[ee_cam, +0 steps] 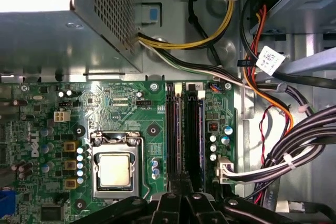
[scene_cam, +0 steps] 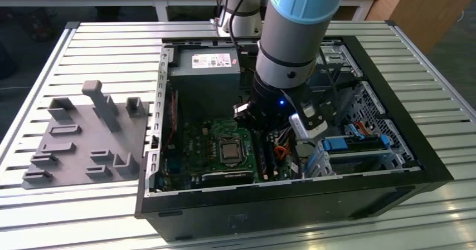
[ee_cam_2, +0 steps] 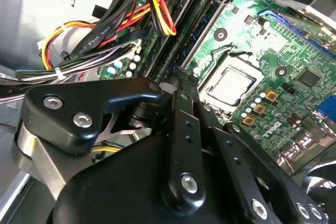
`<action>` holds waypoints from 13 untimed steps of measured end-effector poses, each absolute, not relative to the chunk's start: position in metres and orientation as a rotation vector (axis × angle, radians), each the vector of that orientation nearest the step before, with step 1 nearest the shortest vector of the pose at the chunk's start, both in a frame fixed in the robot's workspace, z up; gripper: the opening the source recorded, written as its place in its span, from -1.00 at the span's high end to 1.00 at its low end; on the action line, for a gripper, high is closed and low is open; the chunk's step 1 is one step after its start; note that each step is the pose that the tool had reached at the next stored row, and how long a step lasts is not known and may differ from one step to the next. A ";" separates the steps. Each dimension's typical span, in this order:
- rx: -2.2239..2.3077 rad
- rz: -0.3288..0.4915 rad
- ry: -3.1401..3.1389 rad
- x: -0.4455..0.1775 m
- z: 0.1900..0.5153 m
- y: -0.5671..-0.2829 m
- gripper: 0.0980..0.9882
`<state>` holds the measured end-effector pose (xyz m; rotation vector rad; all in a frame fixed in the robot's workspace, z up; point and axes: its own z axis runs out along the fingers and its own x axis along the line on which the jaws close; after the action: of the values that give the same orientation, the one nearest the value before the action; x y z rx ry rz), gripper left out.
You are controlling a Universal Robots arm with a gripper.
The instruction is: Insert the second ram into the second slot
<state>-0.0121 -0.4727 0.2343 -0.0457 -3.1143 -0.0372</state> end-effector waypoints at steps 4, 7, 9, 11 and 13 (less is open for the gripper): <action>-0.046 -0.037 -3.114 -0.012 0.232 -0.473 0.99; -0.046 -0.037 -3.114 -0.012 0.230 -0.473 0.99; -0.046 -0.037 -3.114 -0.012 0.228 -0.473 0.99; -0.046 -0.038 -3.114 -0.012 0.226 -0.473 0.99; -0.046 -0.038 -3.114 -0.012 0.224 -0.473 0.99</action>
<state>-0.0119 -0.4726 0.2244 -0.0457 -3.1143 -0.0376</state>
